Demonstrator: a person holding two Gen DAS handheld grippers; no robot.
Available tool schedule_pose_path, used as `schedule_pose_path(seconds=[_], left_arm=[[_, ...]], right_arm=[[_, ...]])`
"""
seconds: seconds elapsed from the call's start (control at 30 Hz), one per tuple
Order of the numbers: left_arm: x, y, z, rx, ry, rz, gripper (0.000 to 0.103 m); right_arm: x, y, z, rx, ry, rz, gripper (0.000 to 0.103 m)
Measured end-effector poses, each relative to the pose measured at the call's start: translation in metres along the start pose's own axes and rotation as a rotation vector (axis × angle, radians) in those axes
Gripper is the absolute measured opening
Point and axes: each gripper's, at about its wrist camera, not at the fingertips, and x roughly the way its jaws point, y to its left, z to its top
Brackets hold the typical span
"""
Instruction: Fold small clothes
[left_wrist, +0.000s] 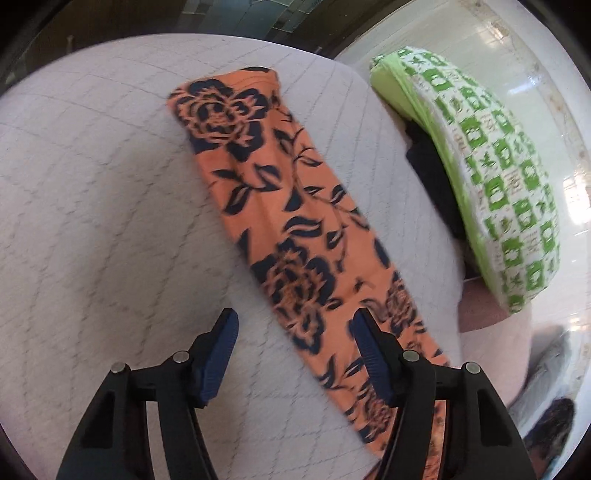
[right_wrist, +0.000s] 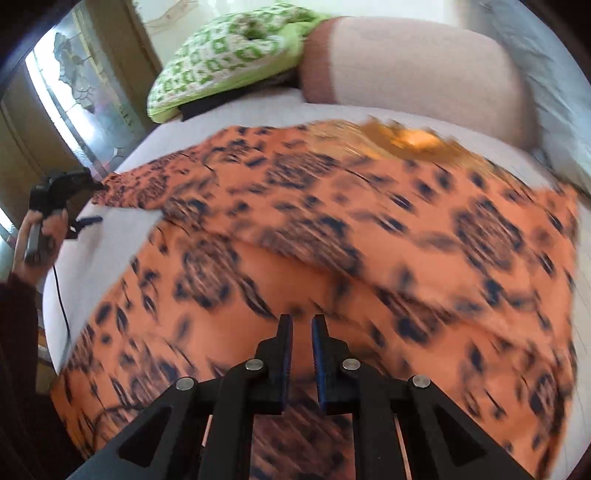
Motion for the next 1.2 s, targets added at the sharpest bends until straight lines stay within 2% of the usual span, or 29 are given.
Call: schedule_pose_path(seconds=[0.13,0.3,0.37,0.43,0.47,0.53,0.63,0.73,0.8,0.97,1.1,1.2], left_arm=[[0.009,-0.001,0.011,-0.014,-0.014,-0.012,0.065],[0.020,-0.003,0.024,-0.009,-0.050,-0.033,0.063],[0.022,-0.005,0.026,-0.002,-0.066,-0.022,0.056],[0.024,-0.005,0.030,0.005,-0.080,-0.011,0.032],[0.026,-0.004,0.031,0.005,-0.082,-0.015,0.027],[0.029,0.001,0.032,-0.009,-0.083,-0.016,0.008],[0.024,0.001,0.030,0.000,-0.099,-0.003,0.007],[0.009,-0.024,0.020,0.106,-0.151,0.066,0.006],[-0.001,-0.046,0.011,0.180,-0.182,0.083,0.006],[-0.026,-0.117,-0.032,0.400,-0.227,0.043,0.006],[-0.040,-0.187,-0.101,0.621,-0.224,-0.049,0.006],[-0.042,-0.238,-0.172,0.806,-0.192,-0.122,0.006]], right_arm=[[-0.008,-0.029,-0.019,0.043,0.002,-0.002,0.013],[-0.001,-0.044,-0.014,0.107,-0.002,0.061,0.013],[0.001,-0.041,-0.012,0.106,-0.007,0.078,0.013],[0.002,-0.041,-0.010,0.119,-0.007,0.102,0.013],[0.003,-0.042,-0.010,0.132,-0.008,0.117,0.013],[0.006,-0.043,-0.008,0.151,-0.012,0.120,0.013],[0.005,-0.046,-0.008,0.177,-0.021,0.130,0.013],[0.003,-0.048,-0.007,0.193,-0.037,0.130,0.013],[-0.001,-0.046,-0.005,0.188,-0.053,0.119,0.013],[-0.010,-0.047,0.002,0.200,-0.107,0.097,0.013],[-0.020,-0.057,0.008,0.245,-0.155,0.088,0.013],[-0.030,-0.069,0.010,0.293,-0.193,0.080,0.013]])
